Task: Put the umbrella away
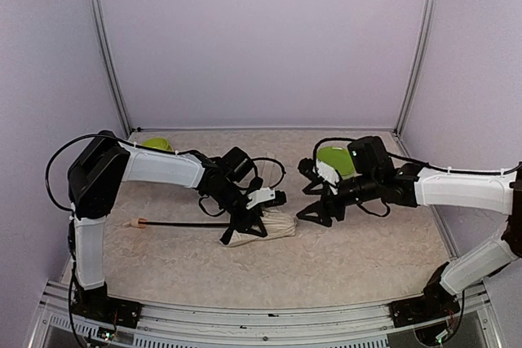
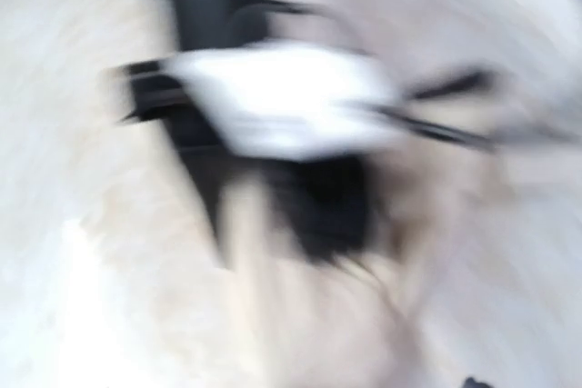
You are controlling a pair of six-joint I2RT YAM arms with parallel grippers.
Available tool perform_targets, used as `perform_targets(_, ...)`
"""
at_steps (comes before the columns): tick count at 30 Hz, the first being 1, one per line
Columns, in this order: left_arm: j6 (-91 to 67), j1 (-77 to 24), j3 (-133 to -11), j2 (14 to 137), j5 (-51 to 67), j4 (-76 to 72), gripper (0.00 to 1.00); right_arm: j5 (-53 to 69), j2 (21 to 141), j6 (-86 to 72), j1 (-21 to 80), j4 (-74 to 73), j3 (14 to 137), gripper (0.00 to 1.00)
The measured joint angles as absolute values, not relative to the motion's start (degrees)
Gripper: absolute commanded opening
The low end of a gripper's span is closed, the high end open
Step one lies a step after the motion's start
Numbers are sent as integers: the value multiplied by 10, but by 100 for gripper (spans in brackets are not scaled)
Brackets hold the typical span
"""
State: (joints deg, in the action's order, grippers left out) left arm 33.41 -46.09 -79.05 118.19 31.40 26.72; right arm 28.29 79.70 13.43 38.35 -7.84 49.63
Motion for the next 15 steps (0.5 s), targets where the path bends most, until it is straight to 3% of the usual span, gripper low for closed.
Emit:
perform_targets(6,307,-456,-811,1204,372,298,25,189,839,265,526,-29,473,88)
perform_targets(15,287,-444,-830,1226,415,319,25,63,991,382,558,-29,539,88)
